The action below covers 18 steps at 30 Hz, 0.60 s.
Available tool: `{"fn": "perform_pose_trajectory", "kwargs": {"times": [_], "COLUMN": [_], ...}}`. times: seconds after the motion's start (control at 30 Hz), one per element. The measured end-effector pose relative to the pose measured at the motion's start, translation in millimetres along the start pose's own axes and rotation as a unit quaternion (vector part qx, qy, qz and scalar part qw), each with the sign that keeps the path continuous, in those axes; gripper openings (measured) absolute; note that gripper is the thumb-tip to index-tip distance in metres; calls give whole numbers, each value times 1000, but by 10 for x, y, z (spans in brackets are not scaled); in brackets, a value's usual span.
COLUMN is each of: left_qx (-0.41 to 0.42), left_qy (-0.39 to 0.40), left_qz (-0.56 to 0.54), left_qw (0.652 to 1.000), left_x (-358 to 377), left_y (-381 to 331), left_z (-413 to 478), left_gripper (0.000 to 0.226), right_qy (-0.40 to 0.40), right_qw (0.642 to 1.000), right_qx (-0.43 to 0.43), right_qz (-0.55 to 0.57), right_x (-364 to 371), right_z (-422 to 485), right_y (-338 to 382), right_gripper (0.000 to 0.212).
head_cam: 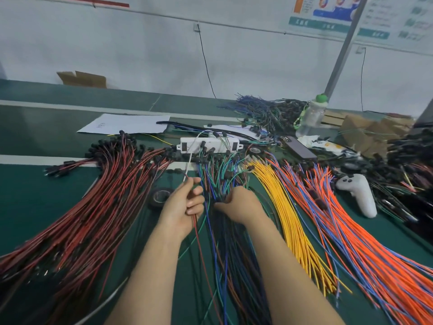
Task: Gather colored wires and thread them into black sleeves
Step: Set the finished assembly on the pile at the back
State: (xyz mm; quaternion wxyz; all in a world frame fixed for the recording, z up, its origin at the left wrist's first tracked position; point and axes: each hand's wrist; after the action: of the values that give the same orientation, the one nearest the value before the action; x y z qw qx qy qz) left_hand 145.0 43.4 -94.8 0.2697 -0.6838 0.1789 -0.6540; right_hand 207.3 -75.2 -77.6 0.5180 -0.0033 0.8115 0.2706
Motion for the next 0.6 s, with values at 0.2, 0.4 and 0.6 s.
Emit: {"fn": "perform_pose_trajectory", "kwargs": {"times": [0.2,0.4,0.6], "left_qx": [-3,6,3], "left_qy": [-24,-5,-58], "left_qz": [98,164,291], "left_qw": [995,986,955], "left_x": [37,139,76], "left_y": [42,194,318], "left_z": [11,46,138], "left_gripper": [19,20,21], "right_qy": [-75,6,-72], "right_qw": [952,908,997], "right_qx": [-69,-165,-10], "right_qz": [288,384,16], "right_x": [-185,-219,-133], "right_z": [-88,-235,-142], "right_y": [-190,-91,-42], "right_gripper": [35,22,39]}}
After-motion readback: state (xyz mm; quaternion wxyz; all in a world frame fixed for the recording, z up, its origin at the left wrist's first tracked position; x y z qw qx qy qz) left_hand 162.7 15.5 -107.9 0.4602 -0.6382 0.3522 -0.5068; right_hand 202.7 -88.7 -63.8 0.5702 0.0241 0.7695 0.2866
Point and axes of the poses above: each hand's wrist, its own z-axis towards the middle knuckle, its own x-axis out of the palm, y = z × x, and after that the axes turned 13 degrees about y, right-handed
